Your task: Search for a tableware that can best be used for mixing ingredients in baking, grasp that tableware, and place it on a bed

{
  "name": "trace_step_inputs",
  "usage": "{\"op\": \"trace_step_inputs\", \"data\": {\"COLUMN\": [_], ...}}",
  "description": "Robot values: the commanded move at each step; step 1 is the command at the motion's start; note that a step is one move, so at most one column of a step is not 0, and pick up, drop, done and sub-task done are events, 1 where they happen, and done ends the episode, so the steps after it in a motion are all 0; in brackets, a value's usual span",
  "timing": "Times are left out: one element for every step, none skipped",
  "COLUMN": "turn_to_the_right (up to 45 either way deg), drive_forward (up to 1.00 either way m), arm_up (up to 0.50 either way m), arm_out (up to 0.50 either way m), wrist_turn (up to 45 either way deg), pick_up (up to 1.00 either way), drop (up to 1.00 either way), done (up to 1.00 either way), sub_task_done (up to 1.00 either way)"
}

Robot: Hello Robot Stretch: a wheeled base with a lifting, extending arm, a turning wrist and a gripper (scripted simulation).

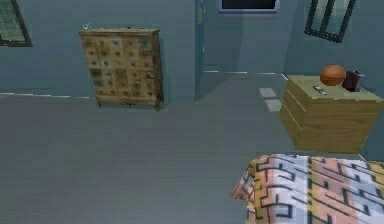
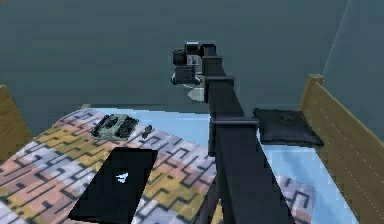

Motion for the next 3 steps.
{"op": "trace_step_inputs", "data": {"turn_to_the_right": [0.0,0.0,0.0], "drive_forward": [0.0,0.0,0.0], "arm_up": [-0.24,-0.32,0.0], "arm_out": [0.0,0.0,0.0], "wrist_turn": [0.0,0.0,0.0], "pick_up": [0.0,0.0,0.0], "drop": [0.0,0.0,1.0], "done": [0.0,0.0,0.0], "sub_task_done": [0.0,0.0,0.0]}}
